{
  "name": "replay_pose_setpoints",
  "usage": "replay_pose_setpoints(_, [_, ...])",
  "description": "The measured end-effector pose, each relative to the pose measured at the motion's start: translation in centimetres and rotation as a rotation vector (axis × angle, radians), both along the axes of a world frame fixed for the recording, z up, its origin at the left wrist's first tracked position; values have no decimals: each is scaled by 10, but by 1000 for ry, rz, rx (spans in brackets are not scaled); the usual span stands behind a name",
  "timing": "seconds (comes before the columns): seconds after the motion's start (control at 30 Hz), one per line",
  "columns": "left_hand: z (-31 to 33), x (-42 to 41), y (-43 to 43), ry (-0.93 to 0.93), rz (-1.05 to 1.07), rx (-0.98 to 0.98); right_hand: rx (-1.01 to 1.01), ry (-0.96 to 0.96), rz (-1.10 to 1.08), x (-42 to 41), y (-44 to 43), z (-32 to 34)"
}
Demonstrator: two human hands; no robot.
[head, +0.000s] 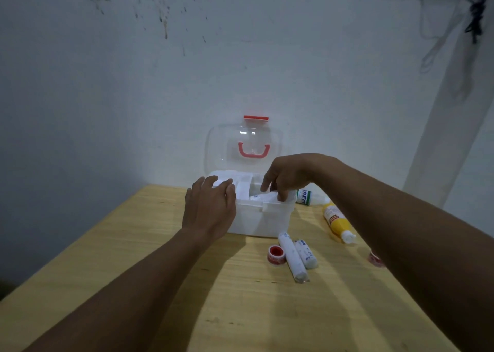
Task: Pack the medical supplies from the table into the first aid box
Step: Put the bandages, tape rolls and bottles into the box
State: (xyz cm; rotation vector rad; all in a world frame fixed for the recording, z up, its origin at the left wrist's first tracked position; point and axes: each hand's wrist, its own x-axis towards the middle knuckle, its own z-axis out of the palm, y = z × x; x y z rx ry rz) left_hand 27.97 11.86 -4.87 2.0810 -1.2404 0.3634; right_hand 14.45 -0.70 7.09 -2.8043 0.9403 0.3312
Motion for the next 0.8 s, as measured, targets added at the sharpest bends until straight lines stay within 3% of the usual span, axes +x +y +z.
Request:
replay_pose_setpoints(0.13, [-1,0,0,-2,3,-10,-74,149,58,6,3,4])
replay_pose_setpoints(0.23, [-2,1,-1,-4,5,-5,-14,138,33,7,5,6])
replay_pose_setpoints(0.47, [-4,4,-4,-13,9,-10,177,-187,-89,17,4,-18])
replay_pose_setpoints(0.8, [-3,5,-3,-10,5,-9,227,-377,-160,9,3,-17])
